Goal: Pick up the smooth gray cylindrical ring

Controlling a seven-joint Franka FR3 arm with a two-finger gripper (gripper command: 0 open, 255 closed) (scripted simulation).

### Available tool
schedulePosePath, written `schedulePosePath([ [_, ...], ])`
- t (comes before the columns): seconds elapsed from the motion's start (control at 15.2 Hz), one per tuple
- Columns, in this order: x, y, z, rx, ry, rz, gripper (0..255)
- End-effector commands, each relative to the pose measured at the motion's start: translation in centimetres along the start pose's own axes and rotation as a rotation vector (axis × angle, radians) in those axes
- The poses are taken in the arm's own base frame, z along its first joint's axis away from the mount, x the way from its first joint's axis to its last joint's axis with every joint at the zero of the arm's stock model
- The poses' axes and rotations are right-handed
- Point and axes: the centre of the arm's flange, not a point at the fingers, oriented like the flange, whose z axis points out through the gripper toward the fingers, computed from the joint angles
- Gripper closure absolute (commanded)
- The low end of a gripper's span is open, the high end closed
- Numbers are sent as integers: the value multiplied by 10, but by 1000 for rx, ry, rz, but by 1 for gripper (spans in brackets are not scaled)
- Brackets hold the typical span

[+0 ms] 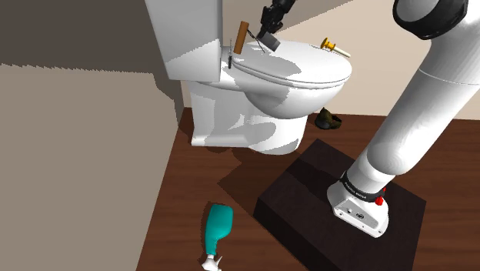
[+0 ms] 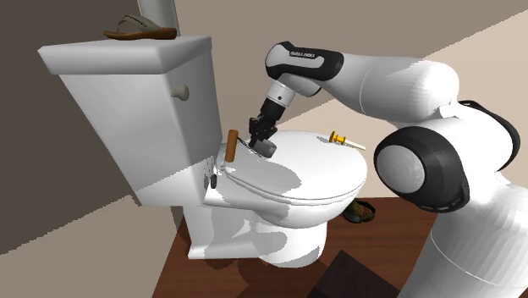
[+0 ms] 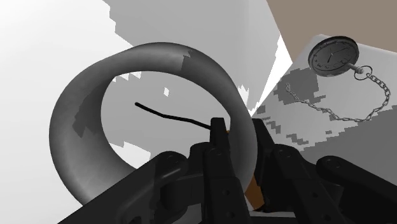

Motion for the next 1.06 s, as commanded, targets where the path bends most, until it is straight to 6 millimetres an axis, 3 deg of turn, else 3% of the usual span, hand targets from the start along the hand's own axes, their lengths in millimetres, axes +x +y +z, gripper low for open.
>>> schedulePosePath([
  [0.0,1,-4,-7,0,0,0,255],
  [0.86,9,-39,-65,0,0,0,255],
  [0.99,9,-40,-66,0,0,0,255],
])
